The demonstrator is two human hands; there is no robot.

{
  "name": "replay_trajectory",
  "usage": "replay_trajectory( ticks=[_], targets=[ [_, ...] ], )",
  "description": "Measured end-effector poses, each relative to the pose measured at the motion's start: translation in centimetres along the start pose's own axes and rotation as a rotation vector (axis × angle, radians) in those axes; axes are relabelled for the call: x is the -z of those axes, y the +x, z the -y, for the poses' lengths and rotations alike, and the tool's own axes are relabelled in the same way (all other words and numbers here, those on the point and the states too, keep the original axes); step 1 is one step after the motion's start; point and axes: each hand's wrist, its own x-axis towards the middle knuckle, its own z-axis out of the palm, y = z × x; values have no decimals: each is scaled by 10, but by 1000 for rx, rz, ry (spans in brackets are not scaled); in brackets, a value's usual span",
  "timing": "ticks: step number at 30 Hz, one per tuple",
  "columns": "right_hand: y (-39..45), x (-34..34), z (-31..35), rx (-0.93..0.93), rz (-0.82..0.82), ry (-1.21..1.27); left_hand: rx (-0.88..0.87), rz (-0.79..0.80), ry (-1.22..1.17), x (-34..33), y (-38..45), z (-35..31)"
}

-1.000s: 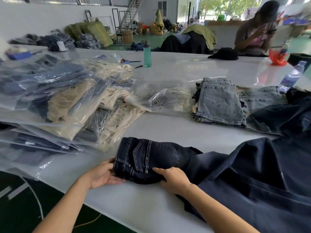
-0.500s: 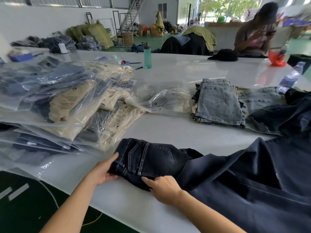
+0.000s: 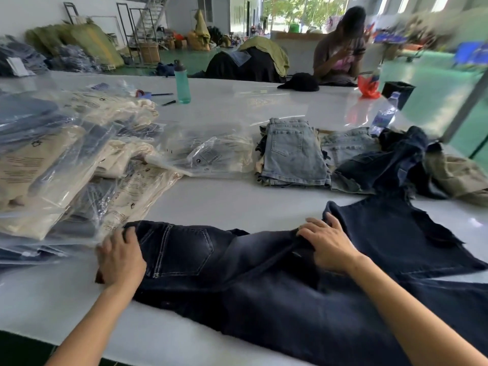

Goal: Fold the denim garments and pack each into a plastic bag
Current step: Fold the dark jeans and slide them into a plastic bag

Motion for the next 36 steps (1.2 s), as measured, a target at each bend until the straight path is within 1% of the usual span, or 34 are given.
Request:
replay_trajectory(
  ticks=[1,2,4,5,7,8,9,11,12,13,15,16,18,19,20,21,22,23,25,26,27,28,30,31,32,34,35,36],
  targets=[
    [0,3,-13,-38,26,-52,-133,-43,-49,-4,-2,-13],
    [1,7,-24,-95,52,-90,-208,-13,-117,-7,-3,-25],
    [4,7,-38,-182,52,-104,-230,105,-192,-14,-7,-40],
    [5,7,-42,-194,39,-100,-228,135,-151,-20,-8,-41],
    [7,16,-44,-154,-11,-107,-200,198,-4,-34,-10,-31],
    [6,24,-42,-105,-90,-111,-167,232,40,-40,-11,-24],
    [2,33,-41,-48,-216,-111,-127,259,55,-46,-12,-17],
    [-17,49,-39,53,-583,-113,-70,300,44,-50,-11,-11],
    [-32,56,-35,89,-712,-134,-56,309,39,-51,-10,-10],
    [-52,59,-29,101,-732,-141,-46,311,37,-52,-9,-9],
    [-95,52,-14,145,-612,-78,-38,324,34,-52,-7,-7],
    [-114,41,-6,171,-477,-62,-43,334,38,-51,-7,-6],
    [-137,26,8,183,-31,-78,-67,370,44,-49,-7,-4],
    [-139,23,9,114,203,-47,-76,395,68,-46,-5,-6],
    [-137,20,8,54,397,32,-72,406,90,-42,-4,-11],
    [-130,21,7,9,508,141,-64,378,95,-36,-2,-19],
    [-119,25,6,-43,566,262,-79,303,64,-29,-1,-29],
    [-104,27,6,-68,526,343,-134,194,4,-23,0,-40],
    [-71,30,9,-120,215,434,-325,-32,-140,-17,5,-64],
    [-55,28,9,-165,101,445,-414,-32,-201,-13,7,-79],
    [-41,23,8,-223,56,428,-487,34,-241,-10,8,-95],
    [-30,17,7,-289,83,379,-542,122,-257,-9,9,-109],
    [-21,-3,-2,-395,252,272,-577,264,-220,-14,11,-132],
    [-22,-11,-6,-433,316,254,-561,332,-170,-19,11,-140],
    [-25,-19,-8,-461,341,254,-534,403,-113,-25,11,-145],
    [-29,-32,-12,-469,282,275,-477,521,-4,-36,10,-148],
    [-31,-34,-13,-456,212,290,-467,529,39,-41,10,-148],
    [-33,-33,-13,-441,124,314,-469,504,73,-45,11,-148]
  ],
)
